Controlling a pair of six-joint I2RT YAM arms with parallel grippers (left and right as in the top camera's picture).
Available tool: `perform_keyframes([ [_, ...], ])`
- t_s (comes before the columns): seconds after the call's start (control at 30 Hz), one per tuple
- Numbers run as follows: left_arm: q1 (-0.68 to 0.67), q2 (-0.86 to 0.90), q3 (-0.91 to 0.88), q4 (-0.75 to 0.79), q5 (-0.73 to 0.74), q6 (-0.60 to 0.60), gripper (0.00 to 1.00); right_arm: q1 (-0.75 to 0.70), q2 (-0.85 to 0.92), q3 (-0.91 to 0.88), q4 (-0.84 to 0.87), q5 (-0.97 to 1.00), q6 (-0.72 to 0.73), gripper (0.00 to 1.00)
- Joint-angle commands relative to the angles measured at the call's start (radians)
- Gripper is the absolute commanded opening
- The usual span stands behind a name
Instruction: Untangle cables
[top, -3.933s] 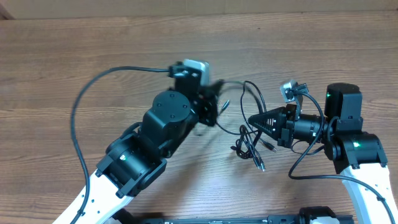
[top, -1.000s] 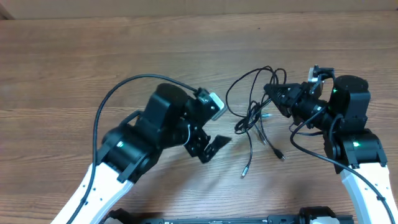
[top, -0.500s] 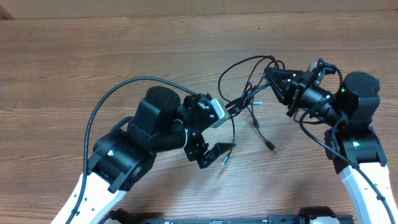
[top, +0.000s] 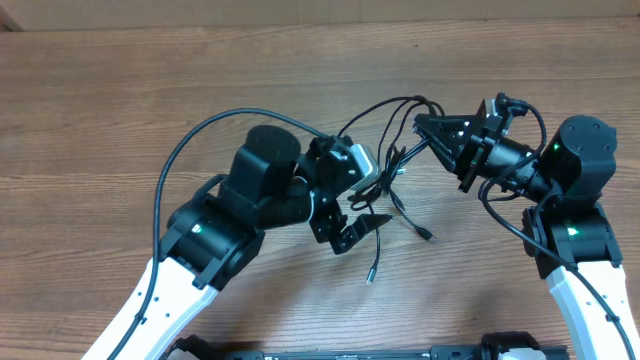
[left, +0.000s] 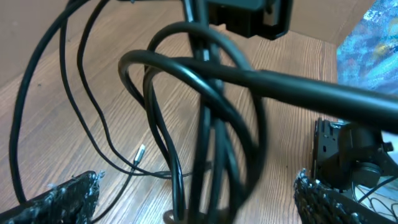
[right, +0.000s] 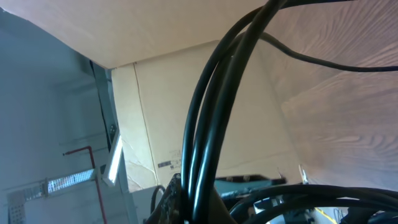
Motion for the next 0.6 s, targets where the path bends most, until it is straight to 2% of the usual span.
perform_keyframes([
  [0.0, -0.007, 0.024, 0.018, 0.008, 0.026, 0.015, 0.99, -0.003, -0.006, 0.018, 0.014, -0.037, 0.008, 0.04],
  [0.03, -0.007, 0.03, 0.018, 0.012, 0.027, 0.015, 0.91, -0.003, -0.006, 0.018, 0.014, -0.037, 0.008, 0.04],
  [0.17, -0.007, 0.032, 0.018, 0.031, 0.027, 0.015, 0.34, -0.003, -0.006, 0.018, 0.014, -0.014, 0.0, 0.04],
  [0.2, -0.007, 0.032, 0.018, 0.03, 0.027, 0.015, 0.15, -0.003, -0.006, 0.018, 0.014, -0.009, 0.0, 0.04],
  [0.23, -0.007, 0.032, 0.018, 0.029, 0.027, 0.014, 0.04, -0.003, -0.006, 0.018, 0.014, 0.001, 0.0, 0.04],
  [0.4, -0.006, 0.02, 0.018, 0.035, 0.072, 0.011, 0.04, -0.003, -0.006, 0.018, 0.003, 0.055, -0.039, 0.04],
  [0.47, -0.006, 0.006, 0.018, 0.043, 0.076, 0.008, 0.04, -0.003, -0.006, 0.018, -0.017, 0.087, -0.08, 0.08],
  [0.57, -0.006, -0.028, 0.018, 0.045, 0.079, 0.007, 0.04, -0.003, -0.006, 0.018, -0.079, 0.138, -0.119, 0.09],
])
